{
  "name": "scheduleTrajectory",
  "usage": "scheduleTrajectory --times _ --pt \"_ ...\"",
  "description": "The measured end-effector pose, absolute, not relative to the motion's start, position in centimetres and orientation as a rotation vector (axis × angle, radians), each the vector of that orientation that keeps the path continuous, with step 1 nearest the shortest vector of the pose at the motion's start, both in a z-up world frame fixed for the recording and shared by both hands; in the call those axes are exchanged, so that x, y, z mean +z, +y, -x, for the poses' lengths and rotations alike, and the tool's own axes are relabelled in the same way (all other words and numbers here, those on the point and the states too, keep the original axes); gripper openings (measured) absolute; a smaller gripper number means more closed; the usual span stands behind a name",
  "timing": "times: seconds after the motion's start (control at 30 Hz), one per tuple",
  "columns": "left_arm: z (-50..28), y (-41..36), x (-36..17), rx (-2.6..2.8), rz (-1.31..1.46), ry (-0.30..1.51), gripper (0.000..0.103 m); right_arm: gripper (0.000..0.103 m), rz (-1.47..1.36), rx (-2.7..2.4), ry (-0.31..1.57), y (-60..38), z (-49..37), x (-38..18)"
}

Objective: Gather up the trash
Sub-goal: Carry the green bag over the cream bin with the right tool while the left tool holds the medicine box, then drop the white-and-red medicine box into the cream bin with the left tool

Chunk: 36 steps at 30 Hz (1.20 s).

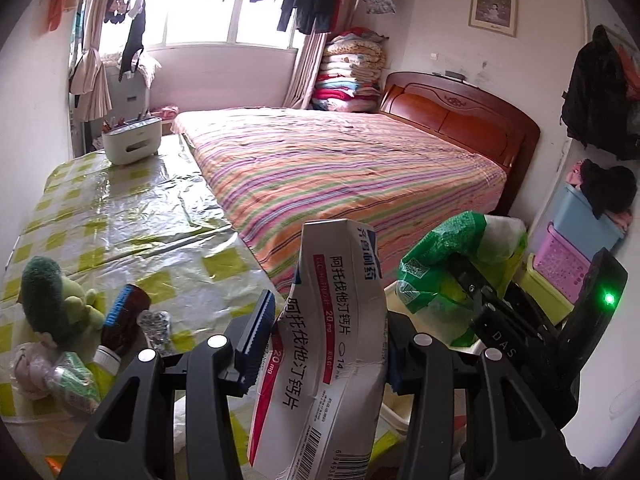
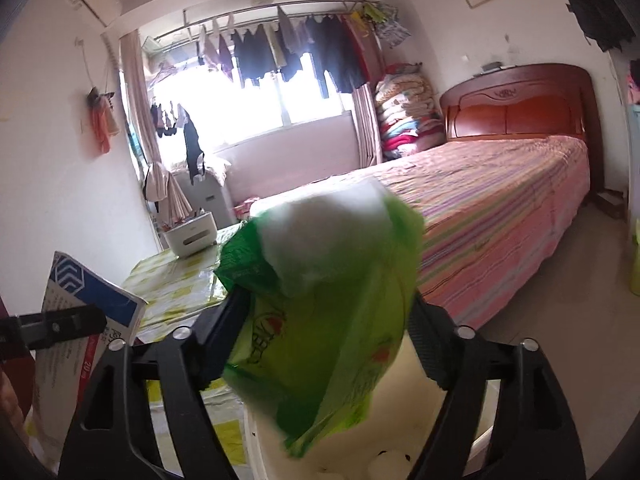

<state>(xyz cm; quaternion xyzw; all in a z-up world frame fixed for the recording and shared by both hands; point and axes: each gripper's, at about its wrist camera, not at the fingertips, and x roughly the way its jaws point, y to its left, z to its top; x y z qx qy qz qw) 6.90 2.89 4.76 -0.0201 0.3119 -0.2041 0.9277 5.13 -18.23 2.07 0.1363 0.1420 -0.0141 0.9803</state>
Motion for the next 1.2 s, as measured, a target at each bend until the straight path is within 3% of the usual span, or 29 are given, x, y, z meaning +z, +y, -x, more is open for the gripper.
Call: scheduleTrajectory --times 0.3,0.5,0.9,1.2 --pt "-7.6 2.0 4.2 -0.439 0.041 0.655 0.046 0.09 -0.345 -0.046 0.322 -19.0 -5.9 1.4" --pt "-7.7 1.9 4.2 -0.441 0.037 0.659 0.046 0.09 -0.362 -0.08 0.409 -19.4 -7.3 0.0" --pt "-8.5 0.7 3.3 -0.54 0.142 0.61 0.046 0.09 -0.489 -0.105 0.175 -22.8 -3.7 2.9" --pt "-9.8 -2.2 1.9 -0.639 0.231 0.583 0.046 0.09 -0.502 -0.111 0.13 -23.2 -2.8 2.6"
